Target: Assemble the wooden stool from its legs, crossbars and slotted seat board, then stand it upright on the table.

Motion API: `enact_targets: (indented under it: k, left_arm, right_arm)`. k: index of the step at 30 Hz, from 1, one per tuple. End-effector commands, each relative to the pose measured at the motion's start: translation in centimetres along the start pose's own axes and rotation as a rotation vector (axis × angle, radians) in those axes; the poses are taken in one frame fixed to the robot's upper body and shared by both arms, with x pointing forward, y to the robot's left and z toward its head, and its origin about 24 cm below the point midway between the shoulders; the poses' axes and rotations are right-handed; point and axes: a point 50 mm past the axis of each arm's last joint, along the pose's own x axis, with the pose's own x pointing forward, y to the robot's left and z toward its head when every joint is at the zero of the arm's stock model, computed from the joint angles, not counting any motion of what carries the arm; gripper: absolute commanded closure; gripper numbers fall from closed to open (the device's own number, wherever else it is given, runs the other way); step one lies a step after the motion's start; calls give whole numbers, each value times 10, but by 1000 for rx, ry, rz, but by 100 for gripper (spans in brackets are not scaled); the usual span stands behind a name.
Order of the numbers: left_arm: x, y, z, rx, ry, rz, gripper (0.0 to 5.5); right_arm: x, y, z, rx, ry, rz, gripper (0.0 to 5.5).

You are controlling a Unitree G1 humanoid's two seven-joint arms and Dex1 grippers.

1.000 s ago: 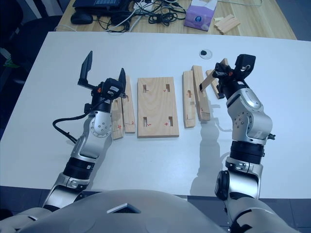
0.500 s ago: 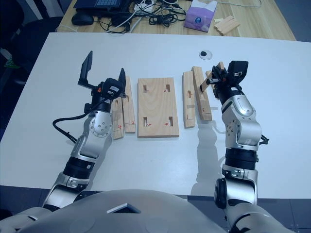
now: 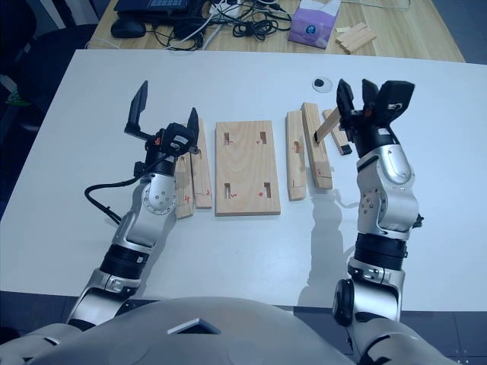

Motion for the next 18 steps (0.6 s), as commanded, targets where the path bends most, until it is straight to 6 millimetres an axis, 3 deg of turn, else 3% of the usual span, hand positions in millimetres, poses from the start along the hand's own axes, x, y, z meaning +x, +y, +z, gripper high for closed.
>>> enact_targets:
  k: [1, 3, 6, 7, 8, 10, 11, 14, 16, 18]
  left_arm:
    - [0, -1, -4, -6, 16, 0, 10]
    - [0, -1, -4, -11, 17, 3, 10]
    - [0, -2, -3, -18, 10, -2, 10]
    - [0, -2, -3, -19, 8, -3, 10]
    - [0, -3, -3, -21, 8, -6, 10]
    - [-1, -4, -3, -22, 8, -11, 10]
    - [-2, -5, -3, -23, 7, -15, 10]
    - [-2, -5, -2, -26, 4, -20, 10]
    - [-2, -5, -2, -26, 1, -23, 10]
    - [-2, -5, -2, -26, -4, -28, 10]
  right_arm:
    - [14, 4, 50, 4, -186, 7, 229]
    - [27, 6, 81, 8, -270, 10, 194]
    - [44, 15, 116, 50, -337, 54, 194]
    - [50, 18, 122, 41, -328, 62, 194]
    - [56, 19, 115, 16, -255, 56, 194]
    - [61, 16, 69, -24, 14, 57, 194]
    - [56, 9, 30, -3, 191, 42, 194]
    - [29, -2, -58, 51, 542, 17, 194]
    - [20, -2, -85, 70, 596, -10, 194]
    - [28, 6, -77, 99, 486, 6, 194]
